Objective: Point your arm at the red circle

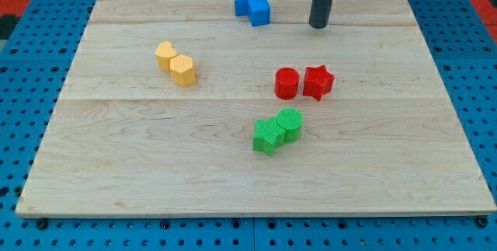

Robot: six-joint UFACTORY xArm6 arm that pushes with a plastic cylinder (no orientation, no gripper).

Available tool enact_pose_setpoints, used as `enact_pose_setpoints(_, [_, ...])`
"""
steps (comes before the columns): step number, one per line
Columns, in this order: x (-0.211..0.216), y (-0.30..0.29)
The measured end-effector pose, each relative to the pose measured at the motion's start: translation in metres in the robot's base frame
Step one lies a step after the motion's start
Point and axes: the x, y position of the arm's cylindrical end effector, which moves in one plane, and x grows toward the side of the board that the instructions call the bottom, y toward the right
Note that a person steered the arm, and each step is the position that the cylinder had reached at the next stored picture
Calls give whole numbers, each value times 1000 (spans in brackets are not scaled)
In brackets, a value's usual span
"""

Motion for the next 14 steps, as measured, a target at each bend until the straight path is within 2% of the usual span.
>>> enact_pose_setpoints(6, [-12,-11])
enact_pose_setpoints(7, [11,35])
enact_pose_setpoints(8, [66,67])
enact_pose_setpoints(9, [110,80])
enact_pose_setpoints(10, [123,67])
enact_pose_setpoints(11, [153,57])
enact_pose_setpoints(12, [156,31])
enact_pose_setpoints(13, [144,43])
enact_pose_setpoints(14, [90,19])
